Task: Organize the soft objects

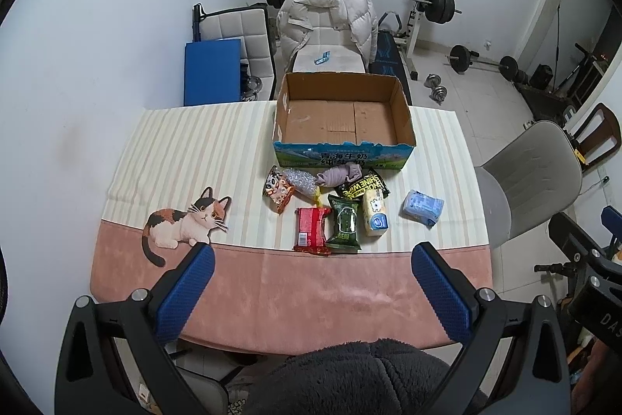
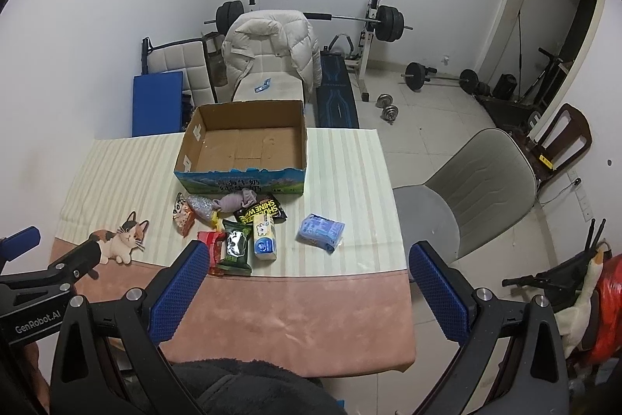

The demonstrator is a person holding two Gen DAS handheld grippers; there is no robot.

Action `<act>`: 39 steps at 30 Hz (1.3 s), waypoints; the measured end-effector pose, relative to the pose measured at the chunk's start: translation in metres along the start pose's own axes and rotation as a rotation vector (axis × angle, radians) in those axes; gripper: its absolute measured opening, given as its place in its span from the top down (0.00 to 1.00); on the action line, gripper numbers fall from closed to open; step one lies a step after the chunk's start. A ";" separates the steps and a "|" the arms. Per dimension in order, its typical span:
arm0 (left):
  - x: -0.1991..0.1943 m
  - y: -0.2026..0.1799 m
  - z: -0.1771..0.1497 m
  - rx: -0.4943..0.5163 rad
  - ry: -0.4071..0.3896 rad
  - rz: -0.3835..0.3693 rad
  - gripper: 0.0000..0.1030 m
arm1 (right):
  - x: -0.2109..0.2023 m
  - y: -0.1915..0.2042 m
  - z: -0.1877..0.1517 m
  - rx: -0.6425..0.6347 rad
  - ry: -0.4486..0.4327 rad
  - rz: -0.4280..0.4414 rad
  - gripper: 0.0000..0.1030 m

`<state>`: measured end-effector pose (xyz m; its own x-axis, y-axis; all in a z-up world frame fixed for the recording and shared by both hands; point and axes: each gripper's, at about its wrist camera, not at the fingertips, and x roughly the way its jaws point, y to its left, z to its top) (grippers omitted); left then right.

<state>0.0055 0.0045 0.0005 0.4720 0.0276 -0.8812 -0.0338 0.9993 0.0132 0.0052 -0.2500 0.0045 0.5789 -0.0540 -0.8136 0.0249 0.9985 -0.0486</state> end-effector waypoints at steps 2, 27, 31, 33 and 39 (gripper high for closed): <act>0.000 0.000 0.000 0.002 -0.004 0.001 0.00 | 0.002 0.000 0.000 -0.002 0.001 0.003 0.00; -0.006 -0.002 0.003 -0.009 -0.023 -0.001 0.00 | -0.001 0.000 -0.004 -0.033 -0.028 -0.002 0.00; -0.006 -0.002 0.003 -0.009 -0.024 -0.001 0.00 | -0.003 0.000 -0.004 -0.040 -0.034 -0.002 0.00; -0.006 -0.001 0.003 -0.009 -0.023 -0.001 0.00 | -0.004 -0.001 -0.004 -0.040 -0.039 -0.002 0.00; -0.006 -0.002 0.003 -0.012 -0.023 -0.001 0.00 | -0.006 -0.002 -0.004 -0.042 -0.038 0.003 0.00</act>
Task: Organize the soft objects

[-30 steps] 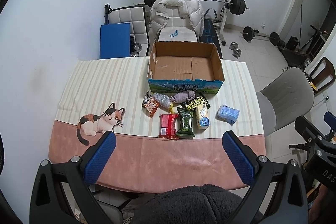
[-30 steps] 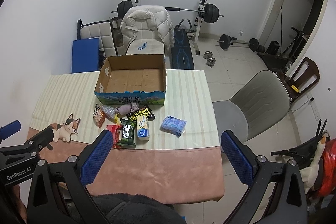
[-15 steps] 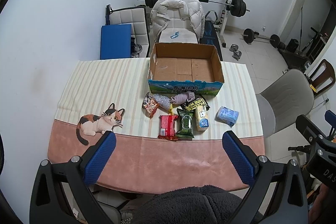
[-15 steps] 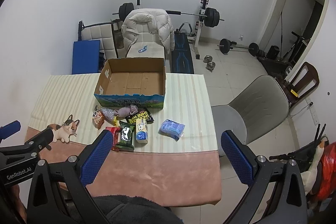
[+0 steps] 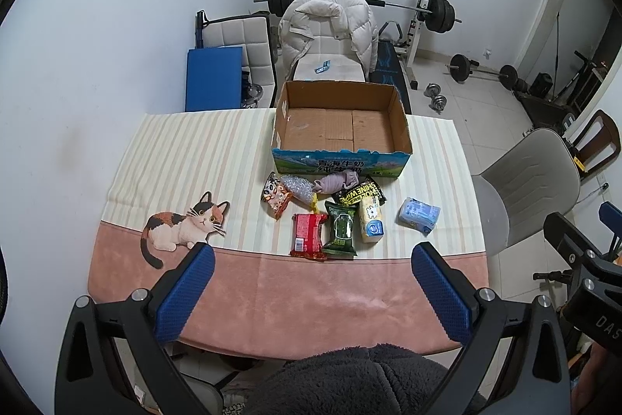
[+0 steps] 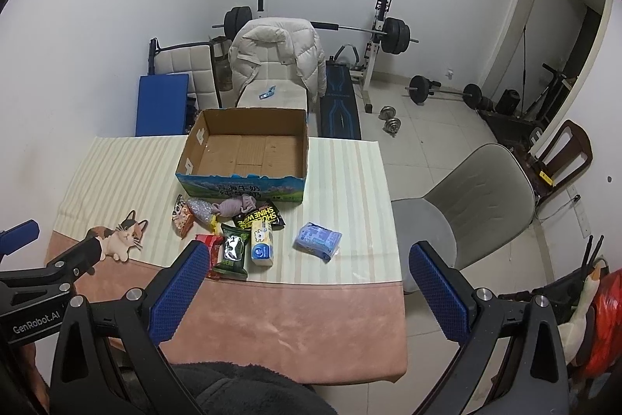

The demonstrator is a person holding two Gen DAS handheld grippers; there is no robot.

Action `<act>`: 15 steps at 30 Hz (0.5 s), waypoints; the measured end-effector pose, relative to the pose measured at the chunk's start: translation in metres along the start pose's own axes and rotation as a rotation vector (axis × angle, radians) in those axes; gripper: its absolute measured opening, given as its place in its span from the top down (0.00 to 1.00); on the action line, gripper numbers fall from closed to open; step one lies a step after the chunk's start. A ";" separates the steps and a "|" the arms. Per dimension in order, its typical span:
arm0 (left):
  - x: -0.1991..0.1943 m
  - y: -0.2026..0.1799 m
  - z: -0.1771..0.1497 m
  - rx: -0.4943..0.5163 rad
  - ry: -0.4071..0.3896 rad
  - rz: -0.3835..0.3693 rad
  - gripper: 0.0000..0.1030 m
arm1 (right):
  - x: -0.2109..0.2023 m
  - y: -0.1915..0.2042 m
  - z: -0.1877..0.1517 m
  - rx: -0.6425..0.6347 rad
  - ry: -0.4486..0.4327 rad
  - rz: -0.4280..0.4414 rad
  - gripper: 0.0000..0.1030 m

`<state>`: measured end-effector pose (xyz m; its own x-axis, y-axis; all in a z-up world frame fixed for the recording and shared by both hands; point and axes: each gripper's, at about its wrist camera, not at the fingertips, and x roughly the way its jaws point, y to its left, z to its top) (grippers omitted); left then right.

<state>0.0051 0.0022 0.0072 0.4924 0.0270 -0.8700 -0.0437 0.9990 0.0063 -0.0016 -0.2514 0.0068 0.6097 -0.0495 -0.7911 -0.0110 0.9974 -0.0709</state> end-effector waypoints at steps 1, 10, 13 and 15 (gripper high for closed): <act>0.000 0.000 -0.001 0.001 0.000 -0.001 0.00 | 0.000 0.000 0.000 0.001 0.001 0.003 0.00; -0.006 -0.007 -0.002 -0.003 -0.012 0.002 0.00 | -0.002 -0.001 0.001 -0.002 -0.002 0.006 0.00; -0.006 -0.008 -0.004 -0.008 -0.005 -0.003 0.00 | -0.002 -0.001 0.001 -0.005 -0.002 0.008 0.00; -0.006 -0.008 -0.004 -0.014 -0.002 -0.003 0.00 | -0.003 -0.001 0.001 -0.008 -0.002 0.011 0.00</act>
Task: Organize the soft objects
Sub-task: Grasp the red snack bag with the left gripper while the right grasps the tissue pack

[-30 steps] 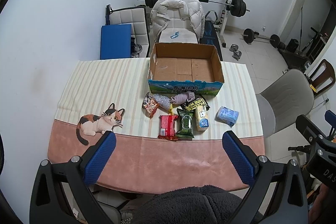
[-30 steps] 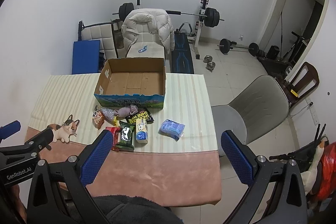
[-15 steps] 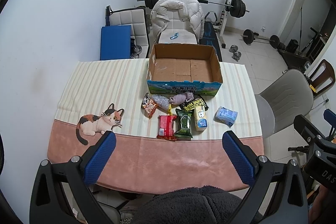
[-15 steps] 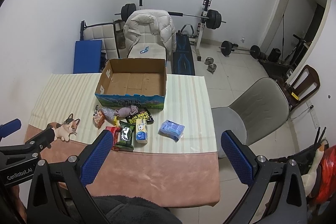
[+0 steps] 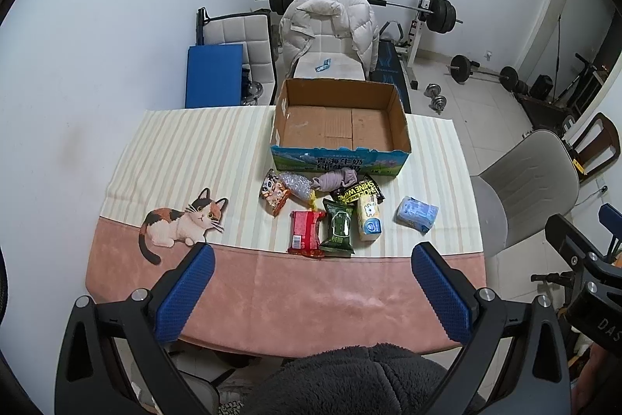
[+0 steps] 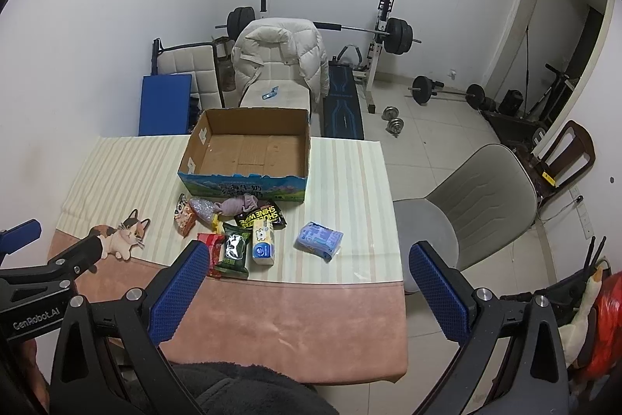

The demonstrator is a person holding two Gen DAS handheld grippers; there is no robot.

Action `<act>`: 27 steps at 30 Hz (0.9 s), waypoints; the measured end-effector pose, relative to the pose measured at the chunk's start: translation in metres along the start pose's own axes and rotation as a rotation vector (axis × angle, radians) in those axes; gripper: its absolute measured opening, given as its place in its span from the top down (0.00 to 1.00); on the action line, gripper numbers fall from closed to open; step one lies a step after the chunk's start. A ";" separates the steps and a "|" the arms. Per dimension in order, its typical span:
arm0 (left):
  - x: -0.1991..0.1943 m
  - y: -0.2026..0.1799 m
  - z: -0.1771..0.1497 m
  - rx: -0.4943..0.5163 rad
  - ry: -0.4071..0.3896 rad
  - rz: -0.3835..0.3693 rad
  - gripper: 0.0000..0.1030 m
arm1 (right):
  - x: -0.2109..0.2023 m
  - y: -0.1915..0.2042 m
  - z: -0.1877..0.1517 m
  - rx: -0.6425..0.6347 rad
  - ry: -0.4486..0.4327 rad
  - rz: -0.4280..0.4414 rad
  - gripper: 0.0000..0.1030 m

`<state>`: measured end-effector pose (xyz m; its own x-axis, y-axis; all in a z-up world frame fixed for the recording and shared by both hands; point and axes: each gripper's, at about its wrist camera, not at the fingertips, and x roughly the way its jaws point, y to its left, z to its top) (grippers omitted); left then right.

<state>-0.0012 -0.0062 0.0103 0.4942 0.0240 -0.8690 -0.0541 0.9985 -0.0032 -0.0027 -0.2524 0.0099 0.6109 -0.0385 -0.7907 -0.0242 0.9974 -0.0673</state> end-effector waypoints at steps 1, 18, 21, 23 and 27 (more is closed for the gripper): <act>0.000 0.000 0.000 -0.003 0.001 -0.001 0.00 | 0.000 0.000 0.000 0.000 -0.002 -0.001 0.00; 0.137 0.056 0.026 -0.119 0.110 0.089 0.00 | 0.157 -0.015 0.016 0.056 0.182 0.171 0.00; 0.200 0.062 0.024 -0.121 0.192 0.103 0.02 | 0.236 -0.004 0.012 0.052 0.297 0.206 0.00; 0.246 0.061 0.018 -0.109 0.260 0.104 0.11 | 0.292 0.010 0.005 0.045 0.369 0.216 0.07; 0.325 0.051 0.001 -0.063 0.391 0.124 0.25 | 0.370 0.040 -0.012 0.030 0.488 0.253 0.22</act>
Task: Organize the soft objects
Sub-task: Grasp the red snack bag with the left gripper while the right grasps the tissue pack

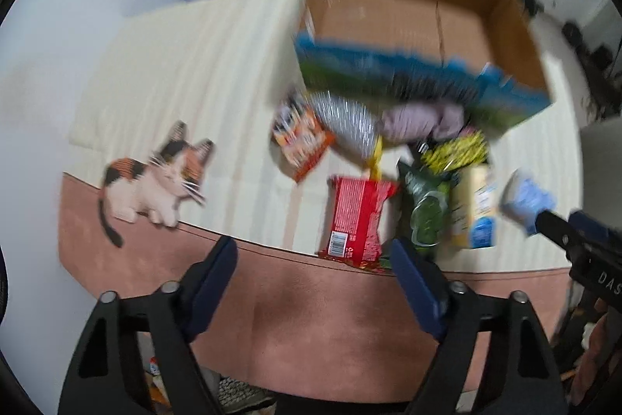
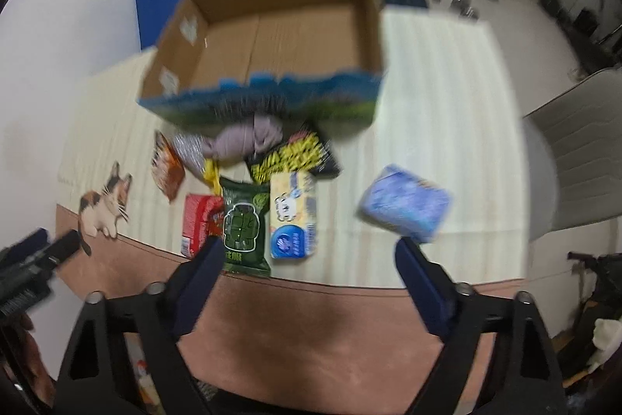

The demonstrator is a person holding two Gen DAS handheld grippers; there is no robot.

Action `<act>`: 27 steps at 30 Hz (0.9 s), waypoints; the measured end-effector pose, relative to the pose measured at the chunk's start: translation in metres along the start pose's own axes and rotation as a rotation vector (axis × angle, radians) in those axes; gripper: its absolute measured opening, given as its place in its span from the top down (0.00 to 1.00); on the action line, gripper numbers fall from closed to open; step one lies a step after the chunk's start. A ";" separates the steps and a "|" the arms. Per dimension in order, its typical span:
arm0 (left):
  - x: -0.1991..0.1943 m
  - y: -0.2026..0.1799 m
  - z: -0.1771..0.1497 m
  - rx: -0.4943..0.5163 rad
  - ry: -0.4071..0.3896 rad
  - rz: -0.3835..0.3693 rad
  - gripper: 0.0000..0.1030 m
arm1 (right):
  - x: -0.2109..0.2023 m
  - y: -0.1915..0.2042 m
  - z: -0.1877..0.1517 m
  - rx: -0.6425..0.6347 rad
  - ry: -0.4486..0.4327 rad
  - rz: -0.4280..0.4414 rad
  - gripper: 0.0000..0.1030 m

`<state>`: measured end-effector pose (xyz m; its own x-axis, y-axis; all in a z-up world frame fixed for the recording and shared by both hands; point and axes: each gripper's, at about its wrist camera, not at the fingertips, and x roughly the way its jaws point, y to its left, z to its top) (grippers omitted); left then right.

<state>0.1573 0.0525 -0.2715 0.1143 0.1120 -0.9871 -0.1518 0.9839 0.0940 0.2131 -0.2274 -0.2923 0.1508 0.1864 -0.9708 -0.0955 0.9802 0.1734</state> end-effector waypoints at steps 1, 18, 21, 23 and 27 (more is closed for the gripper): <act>0.018 -0.006 0.002 0.017 0.028 0.005 0.27 | 0.019 0.006 0.003 -0.011 0.022 0.002 0.28; 0.130 -0.020 0.027 -0.006 0.216 -0.100 0.35 | 0.091 -0.031 0.016 0.082 0.143 -0.108 0.47; 0.136 -0.017 0.034 -0.019 0.218 -0.124 0.35 | 0.079 -0.008 0.017 0.052 0.104 0.011 0.21; 0.138 -0.014 0.039 -0.027 0.227 -0.129 0.35 | 0.090 0.010 0.019 0.038 0.138 0.043 0.21; 0.139 -0.011 0.044 -0.018 0.233 -0.133 0.35 | 0.120 0.041 0.019 -0.010 0.159 0.010 0.22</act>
<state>0.2180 0.0634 -0.4044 -0.0946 -0.0553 -0.9940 -0.1686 0.9849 -0.0387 0.2458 -0.1639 -0.3988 -0.0074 0.1825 -0.9832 -0.1064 0.9775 0.1822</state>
